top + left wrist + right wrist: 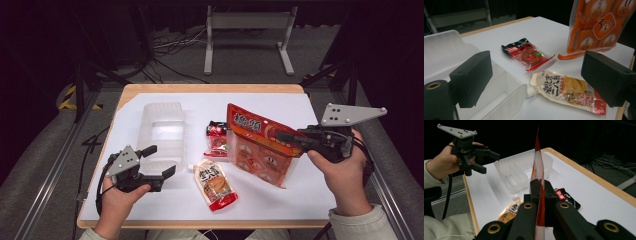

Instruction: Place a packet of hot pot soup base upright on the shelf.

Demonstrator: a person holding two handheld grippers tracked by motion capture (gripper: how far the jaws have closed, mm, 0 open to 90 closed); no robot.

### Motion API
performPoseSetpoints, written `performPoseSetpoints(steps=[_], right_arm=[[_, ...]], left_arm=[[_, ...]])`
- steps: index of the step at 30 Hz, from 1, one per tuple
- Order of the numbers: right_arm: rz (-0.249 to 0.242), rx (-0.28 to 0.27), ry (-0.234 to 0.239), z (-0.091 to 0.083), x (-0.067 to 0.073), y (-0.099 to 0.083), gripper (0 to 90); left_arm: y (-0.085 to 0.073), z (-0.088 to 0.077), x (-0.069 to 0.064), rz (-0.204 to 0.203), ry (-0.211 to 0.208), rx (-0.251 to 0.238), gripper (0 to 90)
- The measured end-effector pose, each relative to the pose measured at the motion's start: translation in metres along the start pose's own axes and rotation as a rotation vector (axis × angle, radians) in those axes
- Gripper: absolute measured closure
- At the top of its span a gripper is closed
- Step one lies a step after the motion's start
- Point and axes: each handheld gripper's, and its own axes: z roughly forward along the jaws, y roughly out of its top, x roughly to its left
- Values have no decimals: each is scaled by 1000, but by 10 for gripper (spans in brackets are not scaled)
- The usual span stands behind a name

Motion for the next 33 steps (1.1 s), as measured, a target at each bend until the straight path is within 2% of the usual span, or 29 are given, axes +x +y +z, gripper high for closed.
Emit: performPoseSetpoints(steps=[7, 14, 15, 19, 20, 27, 29, 30, 33], right_arm=[[-25, -10, 34, 16, 4, 12, 900], [-33, -29, 63, 30, 6, 20, 900], [-34, -36, 72, 32, 6, 21, 900], [-39, -61, 97, 37, 8, 22, 900], [-42, -69, 109, 41, 9, 24, 900], [-54, -68, 133, 51, 12, 28, 900], [-56, -77, 150, 55, 13, 29, 900], [-56, -82, 157, 57, 14, 29, 900], [-57, -92, 171, 60, 14, 28, 900]], left_arm=[[7, 16, -5, 20, -52, -5, 58], [16, 30, -10, 33, -90, 1, 48], [18, 33, -10, 34, -103, -10, 48], [22, 40, -9, 18, -136, -29, 43], [25, 47, -9, 19, -145, -36, 40], [27, 66, -7, 28, -194, -66, 10], [27, 71, -6, 14, -202, -72, 11], [27, 75, -6, 6, -225, -76, 10], [27, 81, -7, 2, -253, -83, 9]])
